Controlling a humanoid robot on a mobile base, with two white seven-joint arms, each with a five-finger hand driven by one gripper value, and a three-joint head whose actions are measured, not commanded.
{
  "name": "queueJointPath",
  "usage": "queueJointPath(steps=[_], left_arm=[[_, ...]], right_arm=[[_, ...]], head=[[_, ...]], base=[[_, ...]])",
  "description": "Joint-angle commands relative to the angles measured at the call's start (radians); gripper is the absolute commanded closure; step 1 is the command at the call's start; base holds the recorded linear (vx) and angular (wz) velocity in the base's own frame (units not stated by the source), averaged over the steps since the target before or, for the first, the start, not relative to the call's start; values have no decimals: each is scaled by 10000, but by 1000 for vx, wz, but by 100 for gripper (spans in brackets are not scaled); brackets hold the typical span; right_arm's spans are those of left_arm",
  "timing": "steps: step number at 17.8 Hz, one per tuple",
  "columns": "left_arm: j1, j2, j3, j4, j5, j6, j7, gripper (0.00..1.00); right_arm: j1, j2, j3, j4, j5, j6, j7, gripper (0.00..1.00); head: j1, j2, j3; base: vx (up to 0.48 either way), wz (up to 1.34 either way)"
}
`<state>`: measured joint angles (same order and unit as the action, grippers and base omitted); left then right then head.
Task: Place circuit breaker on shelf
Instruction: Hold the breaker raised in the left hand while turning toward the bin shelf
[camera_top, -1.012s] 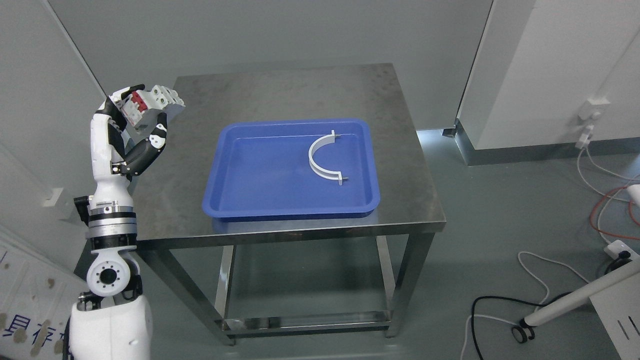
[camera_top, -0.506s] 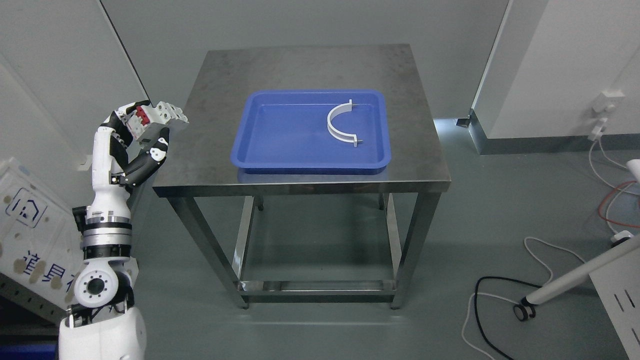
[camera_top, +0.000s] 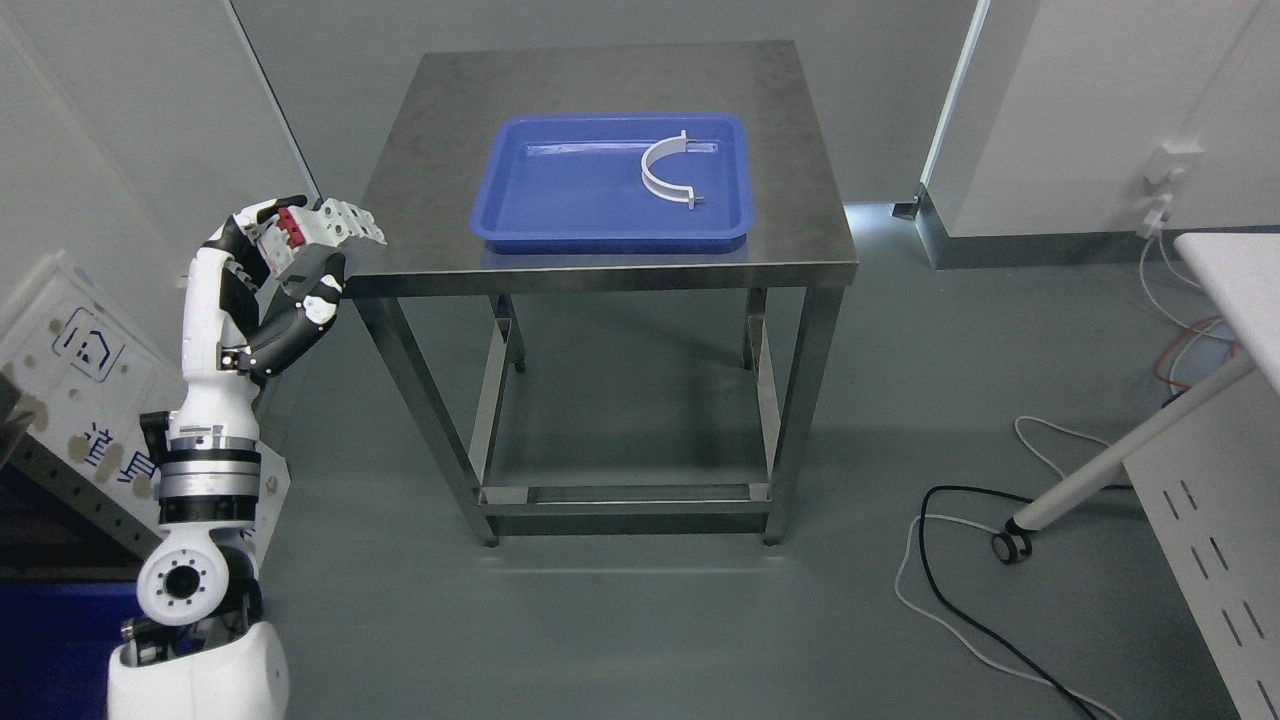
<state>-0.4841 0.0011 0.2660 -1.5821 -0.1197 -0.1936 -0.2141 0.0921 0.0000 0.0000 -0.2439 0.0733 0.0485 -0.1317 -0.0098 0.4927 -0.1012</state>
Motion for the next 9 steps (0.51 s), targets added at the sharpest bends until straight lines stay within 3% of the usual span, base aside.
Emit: queueJointPath(steps=[1,9], left_arm=[[24,164,-297,-593,16,64,9,84],[9,164,-711,-593,16,4,24,84]], right_arm=[[0,-175,199,0,3,312,-33,0],[0,-175,199,0,3,312,-48,0]], head=[[0,0,0],[0,0,0]], base=[[-265,-18],[-325,105]])
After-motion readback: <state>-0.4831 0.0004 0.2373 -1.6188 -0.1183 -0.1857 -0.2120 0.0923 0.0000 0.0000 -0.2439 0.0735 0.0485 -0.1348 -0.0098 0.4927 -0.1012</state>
